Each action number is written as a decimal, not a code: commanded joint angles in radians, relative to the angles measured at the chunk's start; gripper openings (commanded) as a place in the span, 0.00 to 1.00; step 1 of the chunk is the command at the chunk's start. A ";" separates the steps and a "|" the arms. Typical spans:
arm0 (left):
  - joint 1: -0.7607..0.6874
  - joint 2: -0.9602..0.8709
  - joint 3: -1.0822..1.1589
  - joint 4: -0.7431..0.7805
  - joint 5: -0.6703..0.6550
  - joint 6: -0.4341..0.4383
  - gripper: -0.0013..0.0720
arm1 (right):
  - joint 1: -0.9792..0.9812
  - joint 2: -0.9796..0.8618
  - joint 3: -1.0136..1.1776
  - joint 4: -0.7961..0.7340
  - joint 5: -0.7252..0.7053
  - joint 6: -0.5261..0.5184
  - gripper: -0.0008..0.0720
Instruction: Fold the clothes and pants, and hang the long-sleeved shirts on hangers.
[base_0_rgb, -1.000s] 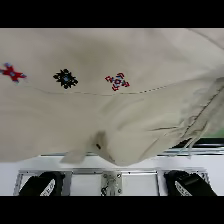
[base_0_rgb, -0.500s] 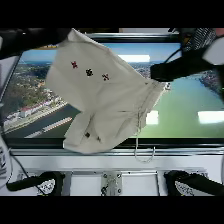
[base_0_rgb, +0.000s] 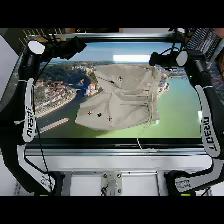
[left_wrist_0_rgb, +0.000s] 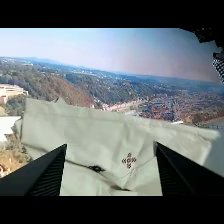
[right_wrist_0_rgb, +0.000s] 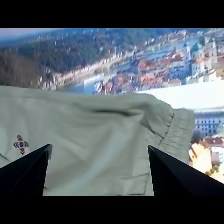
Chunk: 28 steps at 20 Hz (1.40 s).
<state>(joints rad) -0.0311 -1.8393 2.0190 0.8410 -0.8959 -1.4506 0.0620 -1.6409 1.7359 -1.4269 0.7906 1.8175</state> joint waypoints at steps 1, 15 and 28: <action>0.092 0.053 -0.055 0.014 -0.115 -0.018 0.76 | -0.082 0.050 0.003 0.025 -0.060 0.030 0.91; 0.204 0.467 -1.202 -0.050 -0.087 0.146 0.76 | -0.122 0.694 -0.537 0.025 0.235 -0.146 0.91; 0.061 0.538 -1.072 -0.100 -0.108 0.116 0.03 | -0.122 0.726 -0.576 0.025 0.235 -0.146 0.91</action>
<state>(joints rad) 0.0593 -1.3724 0.8726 0.7567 -1.0023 -1.3346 -0.0601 -0.9169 1.1622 -1.4021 1.0256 1.6714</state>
